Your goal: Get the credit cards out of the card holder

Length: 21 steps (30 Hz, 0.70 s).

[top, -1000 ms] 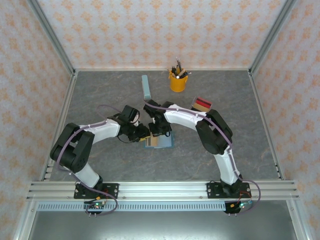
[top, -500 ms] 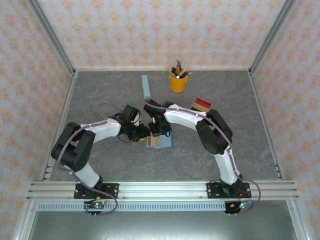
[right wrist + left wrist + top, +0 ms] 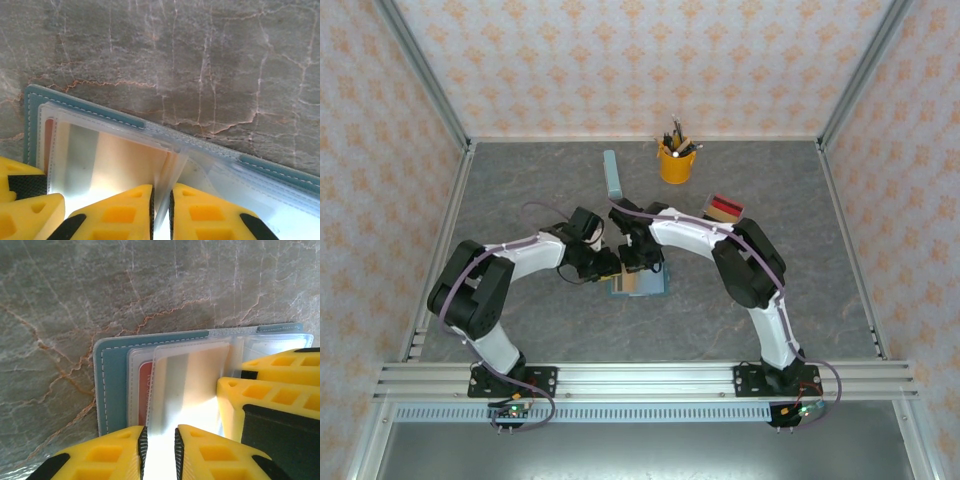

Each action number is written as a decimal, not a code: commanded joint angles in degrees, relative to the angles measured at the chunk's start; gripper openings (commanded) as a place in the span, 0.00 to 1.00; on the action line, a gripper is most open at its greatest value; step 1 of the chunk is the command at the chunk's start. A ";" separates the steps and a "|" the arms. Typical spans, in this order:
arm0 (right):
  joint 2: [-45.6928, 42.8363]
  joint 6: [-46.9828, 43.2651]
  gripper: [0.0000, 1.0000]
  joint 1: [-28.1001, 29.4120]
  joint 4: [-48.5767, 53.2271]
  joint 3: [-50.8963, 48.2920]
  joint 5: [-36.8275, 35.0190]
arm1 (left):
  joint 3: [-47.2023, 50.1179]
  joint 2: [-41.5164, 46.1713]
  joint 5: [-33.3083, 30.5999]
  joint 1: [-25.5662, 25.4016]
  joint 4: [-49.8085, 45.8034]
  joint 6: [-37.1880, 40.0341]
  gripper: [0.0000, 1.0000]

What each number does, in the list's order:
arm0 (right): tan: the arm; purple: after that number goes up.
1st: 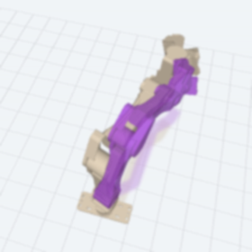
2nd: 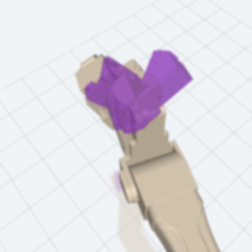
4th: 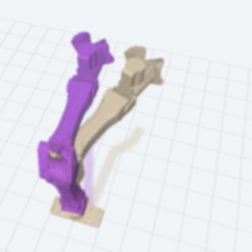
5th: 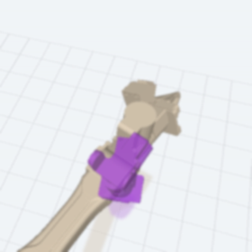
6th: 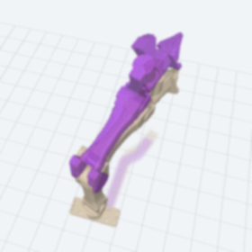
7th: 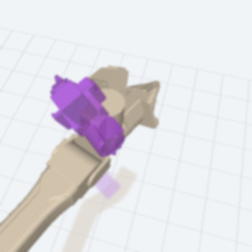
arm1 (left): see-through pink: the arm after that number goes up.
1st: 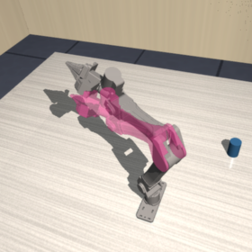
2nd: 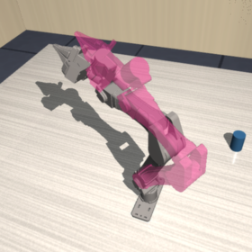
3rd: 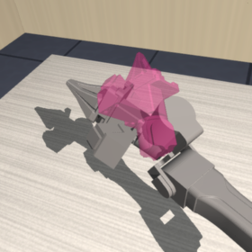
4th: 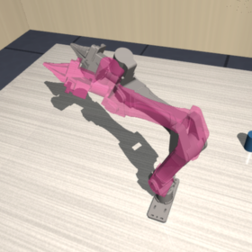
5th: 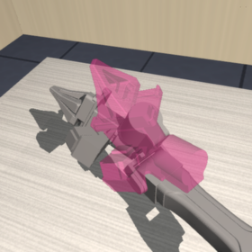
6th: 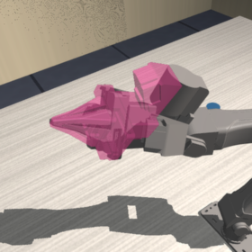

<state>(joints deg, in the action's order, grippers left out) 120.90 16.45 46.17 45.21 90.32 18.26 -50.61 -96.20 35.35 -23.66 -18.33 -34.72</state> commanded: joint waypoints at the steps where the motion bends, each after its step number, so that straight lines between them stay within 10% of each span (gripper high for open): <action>1: 1.12 0.71 0.14 -0.25 0.79 -2.65 0.31 | -1.28 -1.28 -0.25 -1.04 -3.11 2.84 0.26; 21: 0.54 1.87 0.04 -0.65 0.32 -3.77 0.79 | -1.25 2.41 -4.29 -1.04 -4.34 1.63 0.23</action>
<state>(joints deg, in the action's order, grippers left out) 120.25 17.96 45.54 43.83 88.97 19.75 -51.33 -93.78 32.10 -24.40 -21.82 -32.95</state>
